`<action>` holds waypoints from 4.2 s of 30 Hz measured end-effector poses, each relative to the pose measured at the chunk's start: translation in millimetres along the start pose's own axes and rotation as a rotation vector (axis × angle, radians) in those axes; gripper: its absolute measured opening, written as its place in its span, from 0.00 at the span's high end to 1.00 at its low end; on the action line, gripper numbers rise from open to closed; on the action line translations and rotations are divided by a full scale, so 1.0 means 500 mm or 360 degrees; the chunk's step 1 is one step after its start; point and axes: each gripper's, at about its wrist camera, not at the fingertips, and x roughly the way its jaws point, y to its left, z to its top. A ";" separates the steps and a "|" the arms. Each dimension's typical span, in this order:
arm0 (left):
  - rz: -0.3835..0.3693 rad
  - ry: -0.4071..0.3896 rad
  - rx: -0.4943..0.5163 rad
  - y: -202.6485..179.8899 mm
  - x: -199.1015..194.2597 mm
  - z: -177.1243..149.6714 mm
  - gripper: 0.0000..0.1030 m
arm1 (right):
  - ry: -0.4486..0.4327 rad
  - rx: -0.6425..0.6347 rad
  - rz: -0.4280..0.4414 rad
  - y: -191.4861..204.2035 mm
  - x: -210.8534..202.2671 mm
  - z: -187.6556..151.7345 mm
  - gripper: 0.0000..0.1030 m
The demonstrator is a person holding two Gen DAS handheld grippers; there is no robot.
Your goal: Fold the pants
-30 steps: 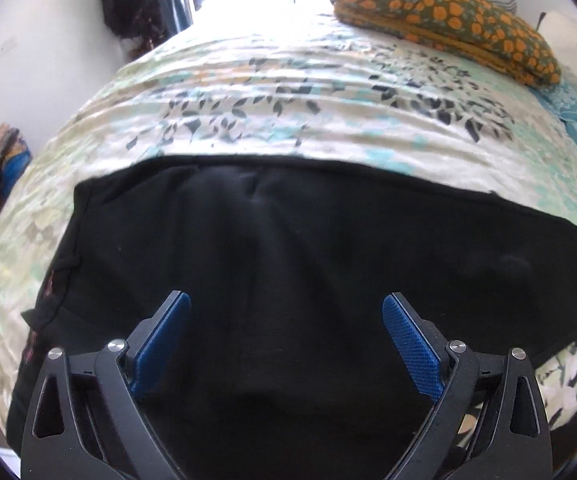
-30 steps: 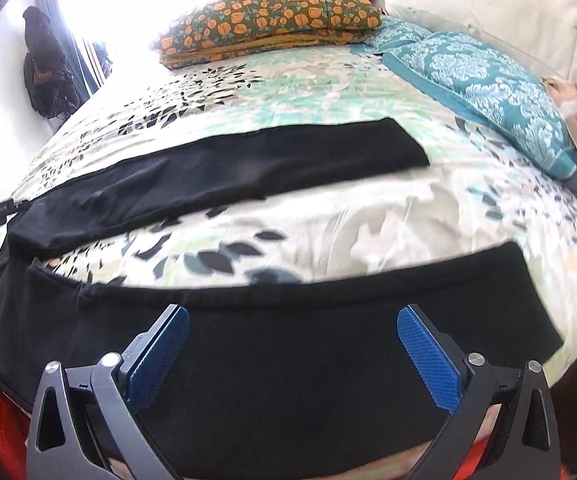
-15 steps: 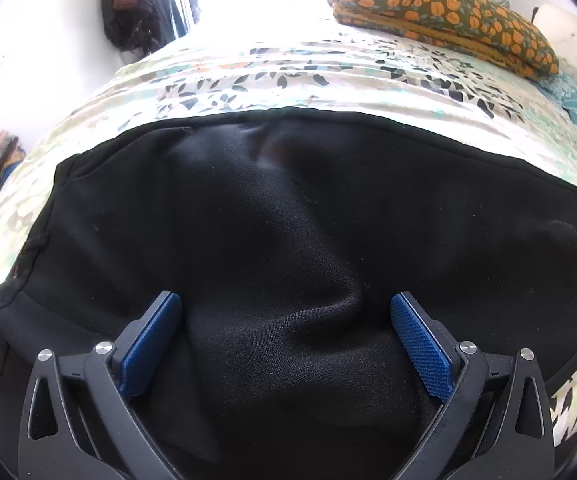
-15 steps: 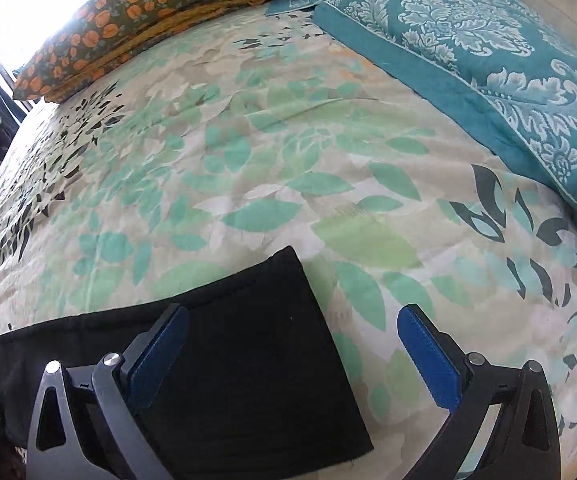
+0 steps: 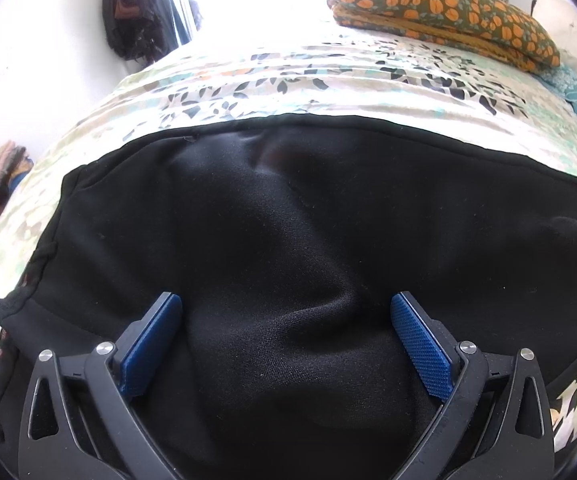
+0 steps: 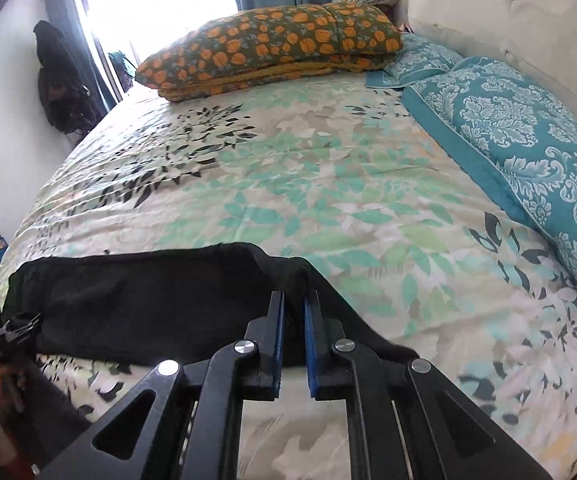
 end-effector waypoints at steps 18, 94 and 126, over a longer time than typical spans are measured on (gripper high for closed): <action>-0.0407 0.0005 -0.0152 0.059 -0.303 -0.148 0.01 | -0.0107 0.0860 0.0187 -0.020 -0.218 -0.345 0.10; -0.0849 0.0405 -0.0680 -0.049 -0.011 0.199 0.96 | -0.0061 0.1510 0.0252 -0.150 -0.021 -0.365 0.90; -0.0909 0.0493 -0.0283 -0.035 -0.338 -0.277 0.96 | 0.0089 0.1037 -0.0512 -0.241 -0.152 -0.358 0.94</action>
